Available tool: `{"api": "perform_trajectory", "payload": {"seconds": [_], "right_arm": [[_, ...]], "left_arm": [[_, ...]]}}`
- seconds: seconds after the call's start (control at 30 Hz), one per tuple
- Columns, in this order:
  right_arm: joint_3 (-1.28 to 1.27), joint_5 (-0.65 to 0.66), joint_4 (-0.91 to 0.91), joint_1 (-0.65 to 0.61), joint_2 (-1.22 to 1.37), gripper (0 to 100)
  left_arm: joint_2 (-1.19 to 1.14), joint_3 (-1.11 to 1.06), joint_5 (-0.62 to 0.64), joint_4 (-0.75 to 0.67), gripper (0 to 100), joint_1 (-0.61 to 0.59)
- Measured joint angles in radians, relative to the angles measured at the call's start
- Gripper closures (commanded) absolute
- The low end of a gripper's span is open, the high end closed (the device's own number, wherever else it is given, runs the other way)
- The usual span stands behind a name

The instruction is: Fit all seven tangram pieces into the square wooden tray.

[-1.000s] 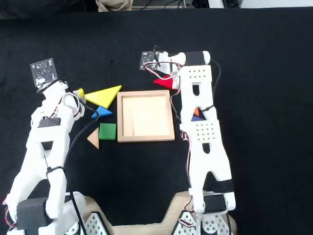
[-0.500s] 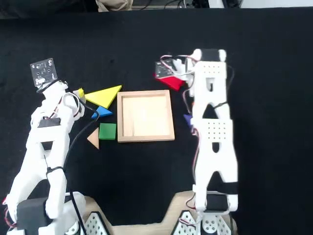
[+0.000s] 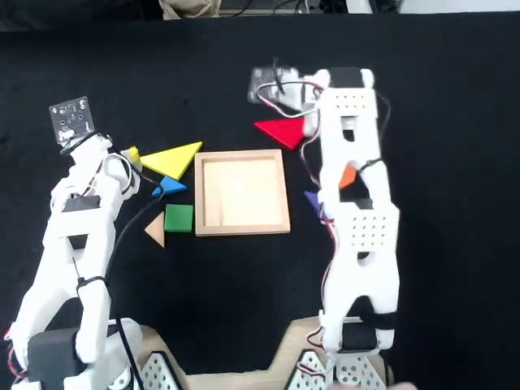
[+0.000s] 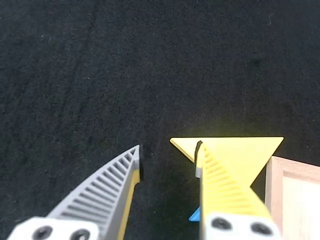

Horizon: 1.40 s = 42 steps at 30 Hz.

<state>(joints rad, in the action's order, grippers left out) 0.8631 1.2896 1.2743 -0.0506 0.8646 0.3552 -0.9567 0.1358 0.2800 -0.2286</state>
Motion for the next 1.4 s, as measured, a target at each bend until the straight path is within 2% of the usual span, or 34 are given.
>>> {"api": "perform_trajectory", "payload": {"seconds": [0.03,0.1,0.2,0.4,0.5,0.63,0.9,1.03,1.13,1.27,1.4], "right_arm": [[0.000,-0.066,-0.075,-0.002,0.015,98.8],[-0.002,-0.175,-0.210,0.002,0.063,94.2],[-0.002,-0.278,-0.362,0.006,0.132,99.2],[-0.002,-0.328,-0.542,0.003,0.239,98.8],[-0.002,-0.328,-0.551,-0.002,0.262,98.8],[0.023,-0.287,-0.407,-0.009,0.259,98.8],[0.295,-0.008,0.292,-0.015,0.255,98.7],[0.473,0.012,0.450,-0.017,0.253,98.7],[0.588,-0.054,0.456,-0.015,0.255,98.5],[0.735,-0.258,0.456,-0.011,0.252,97.2],[0.712,-0.402,0.456,0.000,0.176,82.5]], "left_arm": [[0.000,0.000,0.000,0.000,81,0.000],[0.000,0.000,0.000,0.000,81,0.000],[0.000,0.000,0.000,0.000,81,0.000],[0.000,0.000,0.000,0.000,81,0.000],[0.000,0.000,0.000,0.000,81,0.000],[0.000,0.000,0.000,0.000,81,0.000],[0.000,0.000,0.000,0.000,81,0.000],[0.000,0.000,0.000,0.000,81,0.000],[0.000,0.000,0.000,0.000,81,0.000],[0.000,0.000,0.003,0.000,81,0.000],[0.000,0.000,0.009,0.000,81,0.000]]}}
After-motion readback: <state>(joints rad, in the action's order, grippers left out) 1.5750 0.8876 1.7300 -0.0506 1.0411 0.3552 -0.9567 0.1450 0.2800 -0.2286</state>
